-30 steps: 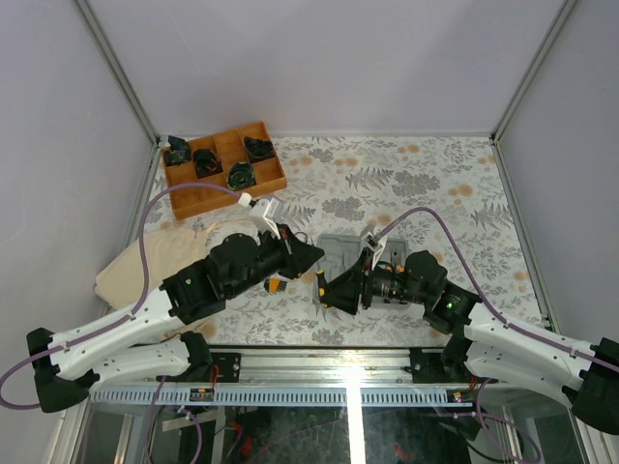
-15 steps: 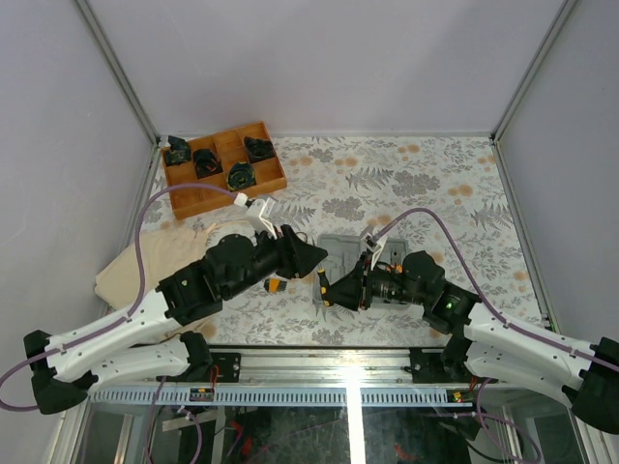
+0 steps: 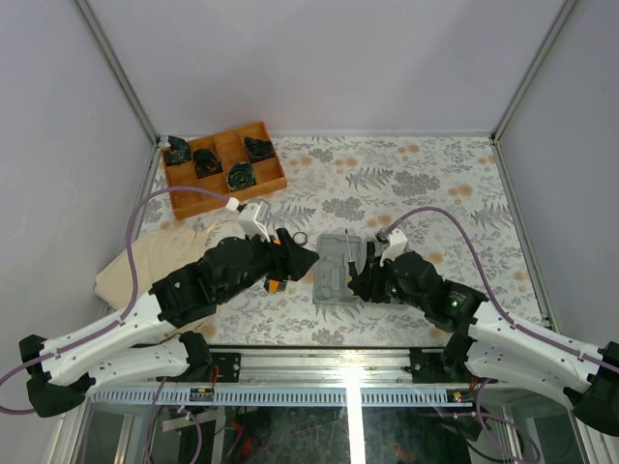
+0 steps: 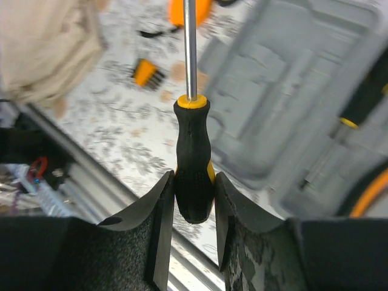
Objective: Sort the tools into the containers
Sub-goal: Place the screwdriver in the storage box.
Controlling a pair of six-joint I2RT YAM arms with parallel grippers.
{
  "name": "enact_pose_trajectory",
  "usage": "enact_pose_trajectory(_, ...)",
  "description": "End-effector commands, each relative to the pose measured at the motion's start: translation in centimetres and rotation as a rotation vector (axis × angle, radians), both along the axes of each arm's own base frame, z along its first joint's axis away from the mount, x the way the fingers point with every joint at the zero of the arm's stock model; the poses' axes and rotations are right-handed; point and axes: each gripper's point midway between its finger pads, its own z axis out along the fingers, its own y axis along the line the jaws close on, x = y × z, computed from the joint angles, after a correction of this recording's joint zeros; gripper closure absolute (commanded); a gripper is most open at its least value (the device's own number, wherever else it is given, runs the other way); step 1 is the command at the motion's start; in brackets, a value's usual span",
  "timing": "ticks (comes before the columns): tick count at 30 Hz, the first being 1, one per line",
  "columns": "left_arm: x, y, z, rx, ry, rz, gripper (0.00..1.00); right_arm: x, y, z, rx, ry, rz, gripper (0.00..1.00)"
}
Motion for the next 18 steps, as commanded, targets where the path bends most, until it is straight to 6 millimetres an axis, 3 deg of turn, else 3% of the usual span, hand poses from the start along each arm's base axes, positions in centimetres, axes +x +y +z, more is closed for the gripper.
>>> enact_pose_trajectory(1,1.2,1.2,-1.9,0.085,0.016,0.046,0.38,1.6,-3.3,-1.0,-0.186,0.039,-0.175,1.0)
enact_pose_trajectory(5,2.6,1.6,-3.1,0.117,0.04,0.031,0.38,1.2,-3.2,-2.2,-0.204,0.104,-0.185,1.0)
enact_pose_trajectory(11,5.4,2.3,-4.5,0.144,0.071,0.012,0.38,1.8,-2.3,-1.4,-0.173,0.078,-0.183,1.0)
enact_pose_trajectory(18,8.3,2.2,-5.6,0.139,0.108,-0.023,0.4,3.6,-3.7,-1.4,-0.244,-0.005,-0.25,1.0)
